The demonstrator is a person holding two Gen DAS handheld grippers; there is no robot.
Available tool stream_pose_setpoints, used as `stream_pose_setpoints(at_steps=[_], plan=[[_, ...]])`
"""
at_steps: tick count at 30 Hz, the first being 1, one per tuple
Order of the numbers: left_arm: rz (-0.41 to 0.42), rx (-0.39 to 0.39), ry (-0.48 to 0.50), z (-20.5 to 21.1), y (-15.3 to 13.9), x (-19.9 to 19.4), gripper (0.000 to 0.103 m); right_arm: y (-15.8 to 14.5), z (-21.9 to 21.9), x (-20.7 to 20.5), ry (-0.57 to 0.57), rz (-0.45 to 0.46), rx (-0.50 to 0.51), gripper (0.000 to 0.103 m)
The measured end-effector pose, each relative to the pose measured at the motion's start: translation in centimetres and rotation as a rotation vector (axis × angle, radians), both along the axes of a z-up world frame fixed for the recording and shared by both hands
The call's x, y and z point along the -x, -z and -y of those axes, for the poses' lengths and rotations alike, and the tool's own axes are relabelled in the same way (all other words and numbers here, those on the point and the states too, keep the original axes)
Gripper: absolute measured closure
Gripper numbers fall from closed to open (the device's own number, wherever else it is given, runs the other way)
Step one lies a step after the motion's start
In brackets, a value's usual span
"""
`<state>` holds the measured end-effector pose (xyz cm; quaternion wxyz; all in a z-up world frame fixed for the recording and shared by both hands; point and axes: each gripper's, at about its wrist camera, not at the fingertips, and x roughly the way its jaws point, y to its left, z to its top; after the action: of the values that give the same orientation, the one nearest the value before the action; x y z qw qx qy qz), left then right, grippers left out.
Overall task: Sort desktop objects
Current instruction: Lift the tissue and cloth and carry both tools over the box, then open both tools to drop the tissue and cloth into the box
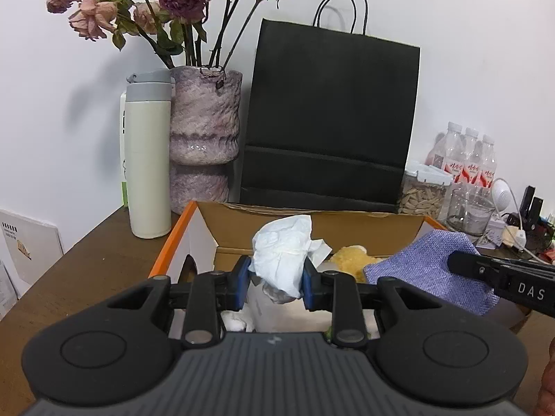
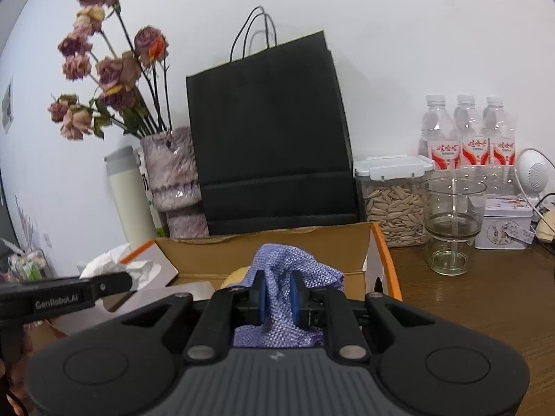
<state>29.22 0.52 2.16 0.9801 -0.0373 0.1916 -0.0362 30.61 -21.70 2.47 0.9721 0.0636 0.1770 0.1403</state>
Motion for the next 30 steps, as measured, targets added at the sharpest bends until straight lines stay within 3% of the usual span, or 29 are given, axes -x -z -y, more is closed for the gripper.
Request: stream_pose_setpoints(at_steps=[15,18,20,21,22,23,24,25,26,30], plan=[[-0.01,-0.057,0.012,0.4,1.0,-1.8,0.074,1.0,-1.1,-1.2,-0.008,-0.02,0.095,0.089],[-0.01,-0.062,0.01,0.5,1.1,-1.8,0.069,1.2,-1.1,-1.1,-0.001,-0.027,0.102,0.085],[-0.009,-0.067,0.005,0.5,1.2,-1.7,0.058,1.3,-1.1,-1.0,0.006,-0.027,0.103,0.081],[-0.005,-0.07,0.0,0.6,1.2,-1.6,0.047,1.3,-1.1,-0.9,0.009,-0.026,0.104,0.076],[0.004,-0.075,-0.006,0.6,1.3,-1.5,0.031,1.3,-1.0,-0.8,0.008,-0.023,0.101,0.061],[0.02,-0.083,-0.015,0.7,1.3,-1.3,0.022,1.3,-1.0,-0.6,0.008,-0.015,0.096,0.043],[0.038,-0.092,-0.025,0.8,1.3,-1.1,0.006,1.2,-1.0,-0.4,0.011,0.0,0.093,0.034],[0.055,-0.102,-0.031,0.9,1.3,-0.9,0.0,1.1,-1.0,-0.2,0.014,0.016,0.093,0.018],[0.073,-0.111,-0.033,1.0,1.2,-0.7,0.0,1.1,-1.0,0.1,0.015,0.036,0.096,0.011],[0.082,-0.139,-0.031,1.6,1.4,-0.4,0.0,1.0,-1.7,0.8,0.01,0.075,0.129,0.001]])
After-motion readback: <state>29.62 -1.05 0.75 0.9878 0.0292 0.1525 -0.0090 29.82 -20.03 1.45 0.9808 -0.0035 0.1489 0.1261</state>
